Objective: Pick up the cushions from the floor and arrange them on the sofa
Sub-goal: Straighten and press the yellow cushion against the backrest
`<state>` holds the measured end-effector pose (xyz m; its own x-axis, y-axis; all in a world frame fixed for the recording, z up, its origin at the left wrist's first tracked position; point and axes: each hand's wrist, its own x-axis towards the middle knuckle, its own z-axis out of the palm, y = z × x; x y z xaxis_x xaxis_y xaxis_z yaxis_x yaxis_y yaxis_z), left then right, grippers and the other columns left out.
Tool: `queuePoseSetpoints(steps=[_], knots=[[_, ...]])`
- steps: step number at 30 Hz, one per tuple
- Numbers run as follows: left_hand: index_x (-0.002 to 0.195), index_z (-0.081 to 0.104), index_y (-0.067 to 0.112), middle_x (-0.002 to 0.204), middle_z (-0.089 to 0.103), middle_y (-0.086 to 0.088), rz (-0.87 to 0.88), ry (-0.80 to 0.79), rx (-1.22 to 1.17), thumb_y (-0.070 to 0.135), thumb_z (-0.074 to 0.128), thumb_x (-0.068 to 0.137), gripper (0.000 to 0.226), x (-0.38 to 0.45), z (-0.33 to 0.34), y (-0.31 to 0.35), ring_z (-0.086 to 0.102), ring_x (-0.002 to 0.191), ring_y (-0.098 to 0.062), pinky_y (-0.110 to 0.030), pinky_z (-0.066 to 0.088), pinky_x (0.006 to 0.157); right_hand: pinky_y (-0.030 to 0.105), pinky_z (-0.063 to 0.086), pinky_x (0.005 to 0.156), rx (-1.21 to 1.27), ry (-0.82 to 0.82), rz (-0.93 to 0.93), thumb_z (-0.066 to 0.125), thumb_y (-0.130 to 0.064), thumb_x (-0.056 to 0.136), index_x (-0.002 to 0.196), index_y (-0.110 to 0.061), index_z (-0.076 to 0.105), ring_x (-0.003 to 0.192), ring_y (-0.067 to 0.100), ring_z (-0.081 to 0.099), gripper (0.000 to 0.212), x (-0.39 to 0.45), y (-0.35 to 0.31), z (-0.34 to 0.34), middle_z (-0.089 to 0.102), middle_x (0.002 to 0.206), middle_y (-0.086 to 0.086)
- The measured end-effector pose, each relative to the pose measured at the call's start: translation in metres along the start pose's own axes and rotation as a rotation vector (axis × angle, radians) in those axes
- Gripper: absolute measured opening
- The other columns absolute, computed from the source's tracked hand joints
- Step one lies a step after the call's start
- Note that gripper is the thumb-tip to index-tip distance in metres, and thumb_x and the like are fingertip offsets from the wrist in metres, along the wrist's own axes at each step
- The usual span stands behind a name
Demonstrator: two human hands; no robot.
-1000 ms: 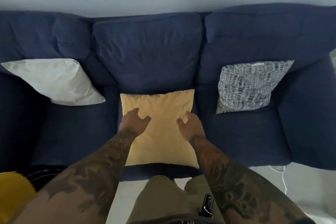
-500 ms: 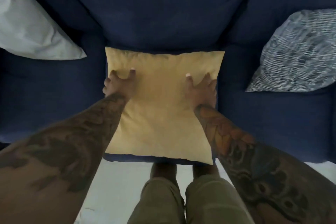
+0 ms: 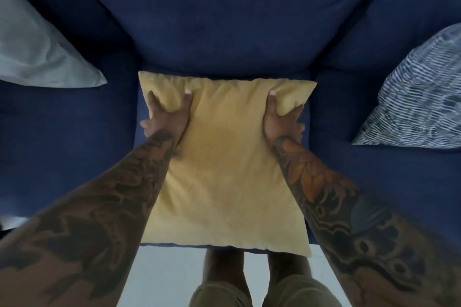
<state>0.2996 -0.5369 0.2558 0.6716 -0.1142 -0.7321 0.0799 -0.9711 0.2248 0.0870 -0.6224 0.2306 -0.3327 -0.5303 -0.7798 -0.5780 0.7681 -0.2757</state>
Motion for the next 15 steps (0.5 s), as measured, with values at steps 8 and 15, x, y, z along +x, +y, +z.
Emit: queuePoseSetpoints(steps=[8, 15], knots=[[0.157, -0.004, 0.061, 0.13, 0.031, -0.006, 0.265, 0.182, -0.112, 0.103, 0.052, 0.061, 0.119, -0.056, -0.01, -0.02, 0.048, 0.108, -0.031, -0.048, 0.04, 0.092, 0.03, 0.043, 0.082, 0.213, 0.164, -0.372, 0.055, -0.091, 0.081, 0.166, -0.05, 0.006, 0.101, -0.009, 0.053, 0.106, -0.051, 0.02, -0.03, 0.049, 0.133, 0.001], [0.159, -0.002, 0.059, 0.13, 0.033, -0.002, 0.551, 0.369, -0.352, 0.084, 0.066, 0.074, 0.111, -0.076, -0.025, -0.005, 0.048, 0.103, -0.021, -0.039, 0.034, 0.096, -0.008, 0.029, 0.089, 0.346, 0.412, -0.833, 0.045, -0.097, 0.077, 0.17, -0.008, 0.011, 0.108, -0.028, 0.033, 0.134, -0.077, -0.011, -0.06, 0.038, 0.119, 0.009]])
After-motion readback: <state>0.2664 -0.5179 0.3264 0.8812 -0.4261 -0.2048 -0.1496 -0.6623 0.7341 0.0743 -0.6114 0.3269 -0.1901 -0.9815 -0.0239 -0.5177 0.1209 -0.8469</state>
